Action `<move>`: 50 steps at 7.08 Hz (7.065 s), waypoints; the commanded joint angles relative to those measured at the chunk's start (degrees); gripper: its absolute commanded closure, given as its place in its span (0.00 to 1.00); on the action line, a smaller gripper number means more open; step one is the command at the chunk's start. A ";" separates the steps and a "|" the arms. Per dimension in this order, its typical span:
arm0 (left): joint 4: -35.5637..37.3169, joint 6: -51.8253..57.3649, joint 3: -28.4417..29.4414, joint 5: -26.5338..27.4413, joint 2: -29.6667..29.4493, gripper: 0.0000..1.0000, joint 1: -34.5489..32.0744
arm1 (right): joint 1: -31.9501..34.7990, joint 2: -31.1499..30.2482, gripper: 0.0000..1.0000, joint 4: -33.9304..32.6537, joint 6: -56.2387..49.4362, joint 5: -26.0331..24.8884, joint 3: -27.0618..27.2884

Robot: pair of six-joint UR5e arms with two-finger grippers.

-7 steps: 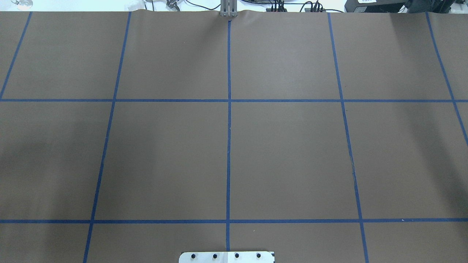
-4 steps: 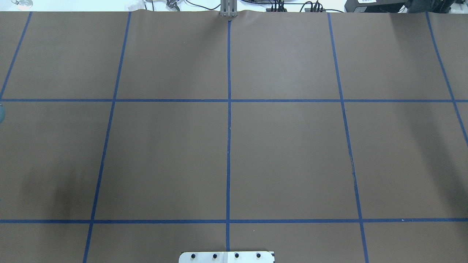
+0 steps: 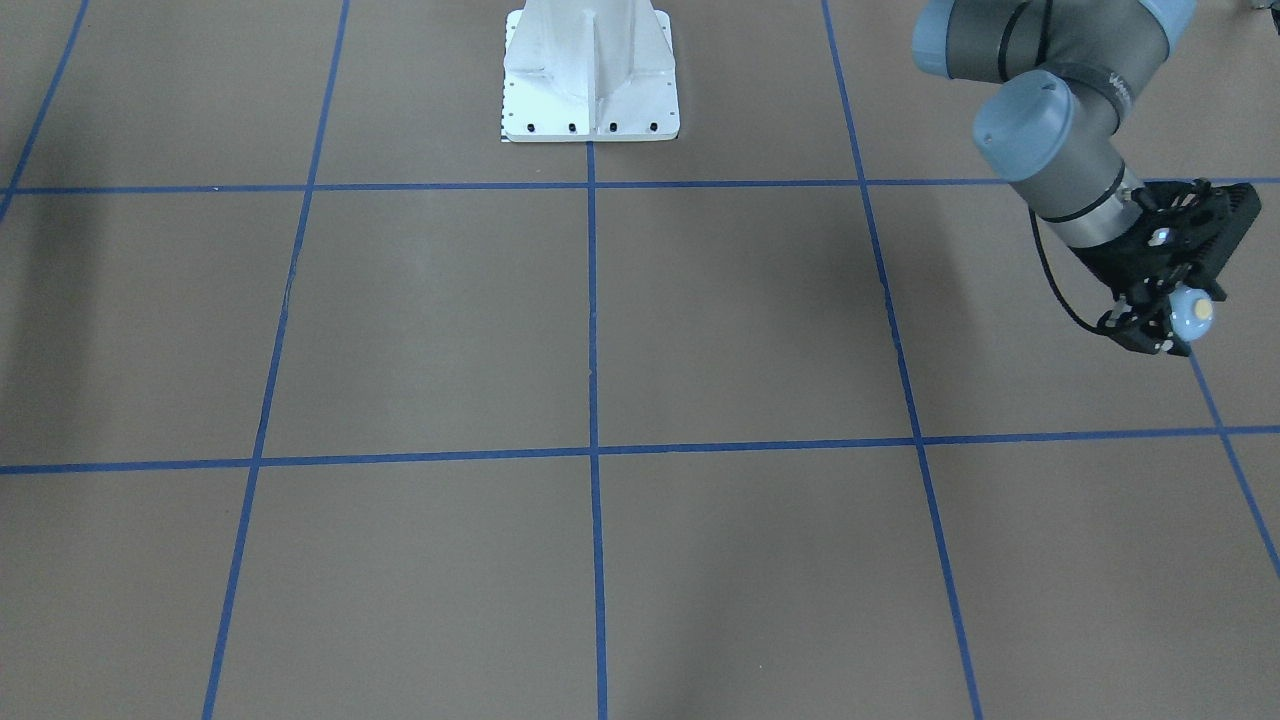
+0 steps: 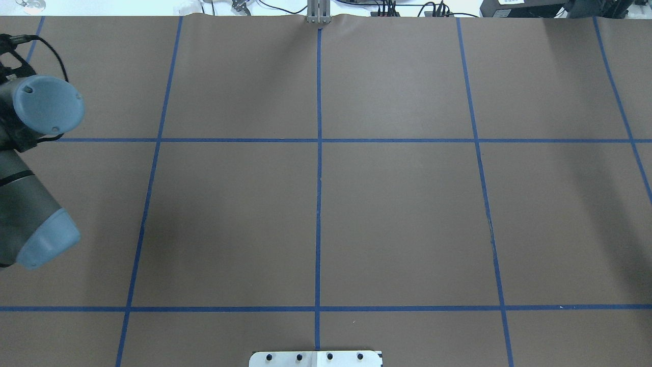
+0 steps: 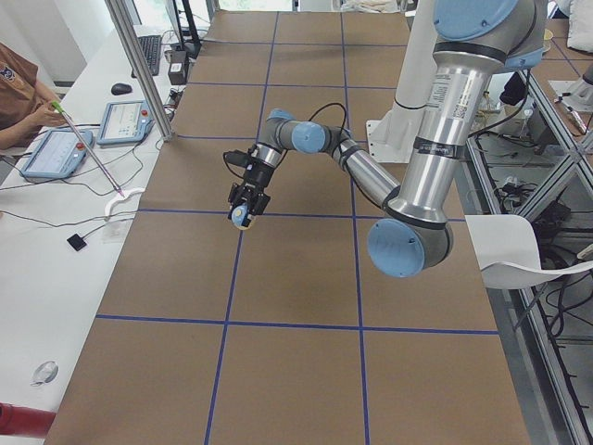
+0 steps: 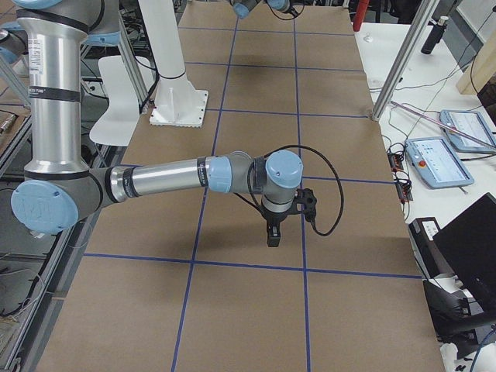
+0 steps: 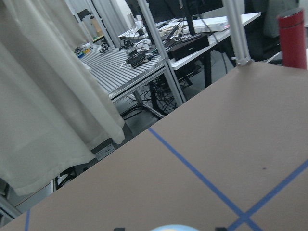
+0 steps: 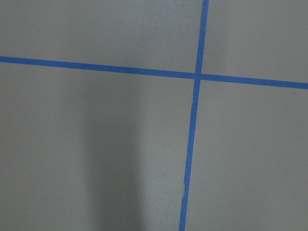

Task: Place and press bell with both arms
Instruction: 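Carry the bell with the left gripper toward the table center, then lower the bell onto the table center and open the left gripper, then raise the left arm away while the right gripper moves above the bell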

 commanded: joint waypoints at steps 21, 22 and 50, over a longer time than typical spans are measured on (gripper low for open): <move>-76.92 37.96 53.30 5.17 -36.91 0.97 25.31 | 0.00 2.67 0.00 0.06 0.11 1.79 -4.18; -76.92 37.96 53.30 5.17 -36.82 0.73 25.31 | 0.00 2.67 0.00 0.06 0.11 1.79 -4.18; -43.25 79.97 21.39 -50.64 -0.44 0.00 -24.17 | -50.53 51.44 1.00 10.87 72.97 -20.96 -22.09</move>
